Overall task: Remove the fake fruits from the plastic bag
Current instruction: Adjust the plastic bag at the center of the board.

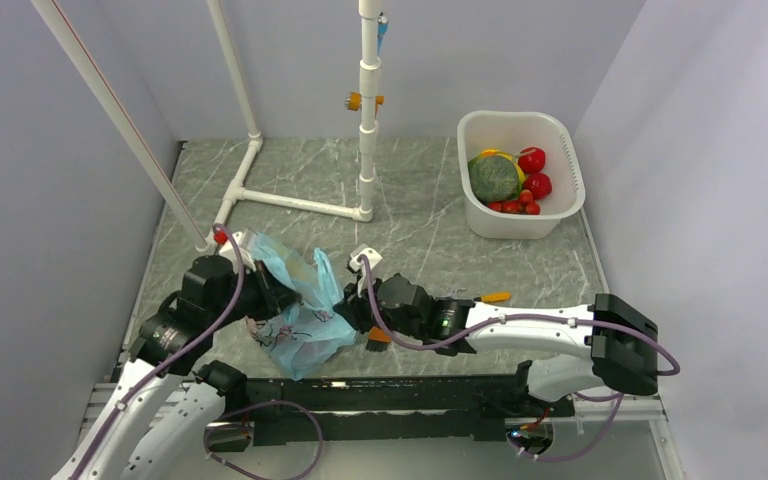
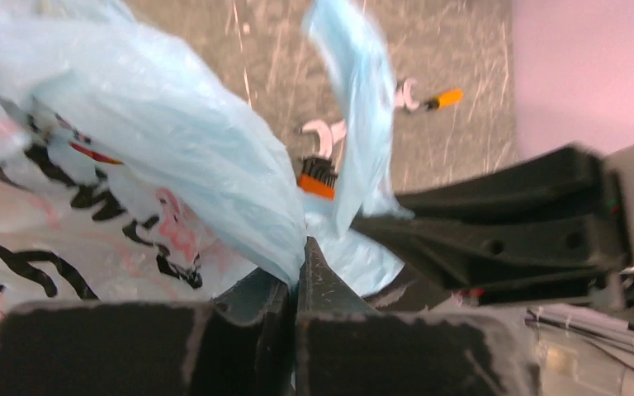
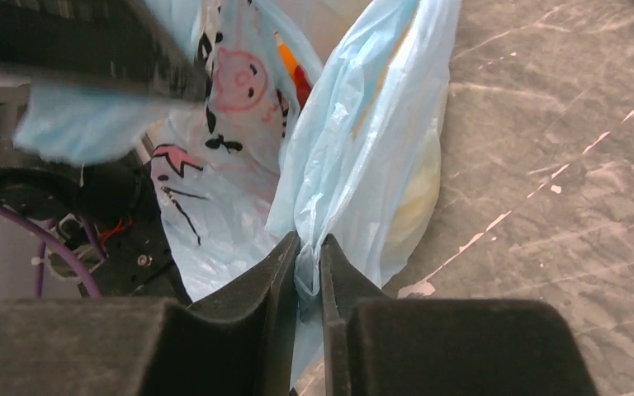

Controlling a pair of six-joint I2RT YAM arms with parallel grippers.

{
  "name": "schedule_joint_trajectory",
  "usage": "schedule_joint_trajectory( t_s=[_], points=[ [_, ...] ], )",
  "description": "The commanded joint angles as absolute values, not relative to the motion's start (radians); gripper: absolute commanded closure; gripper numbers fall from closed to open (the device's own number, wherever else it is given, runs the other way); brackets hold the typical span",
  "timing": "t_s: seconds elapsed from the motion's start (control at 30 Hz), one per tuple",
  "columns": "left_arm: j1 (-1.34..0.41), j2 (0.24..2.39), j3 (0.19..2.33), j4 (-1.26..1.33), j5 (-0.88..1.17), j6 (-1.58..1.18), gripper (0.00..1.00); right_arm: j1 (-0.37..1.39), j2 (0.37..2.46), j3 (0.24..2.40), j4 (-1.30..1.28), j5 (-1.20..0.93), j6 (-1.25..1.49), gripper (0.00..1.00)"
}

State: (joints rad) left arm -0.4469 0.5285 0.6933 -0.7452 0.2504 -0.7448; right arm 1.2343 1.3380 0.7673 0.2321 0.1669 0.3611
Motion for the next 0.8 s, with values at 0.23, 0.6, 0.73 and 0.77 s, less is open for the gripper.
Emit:
schedule_joint_trajectory(
  t_s=[0.23, 0.6, 0.73, 0.77],
  points=[
    [-0.44, 0.765, 1.196, -0.868, -0.306, -0.664, 1.0, 1.231, 1.269, 0.866, 0.204, 0.325, 0.215, 0.91],
    [-0.043, 1.015, 1.579, -0.931, -0.131, -0.549, 1.0, 0.929, 1.435, 1.301, 0.049, 0.243, 0.187, 1.0],
    [0.015, 0.956, 1.486, -0.898, -0.043, -0.557, 1.0, 0.902, 1.496, 1.425, 0.005, 0.254, 0.144, 1.0],
    [0.021, 0.931, 1.445, -0.898, -0.027, -0.565, 1.0, 0.902, 1.497, 1.421, 0.004, 0.246, 0.141, 1.0]
  ],
)
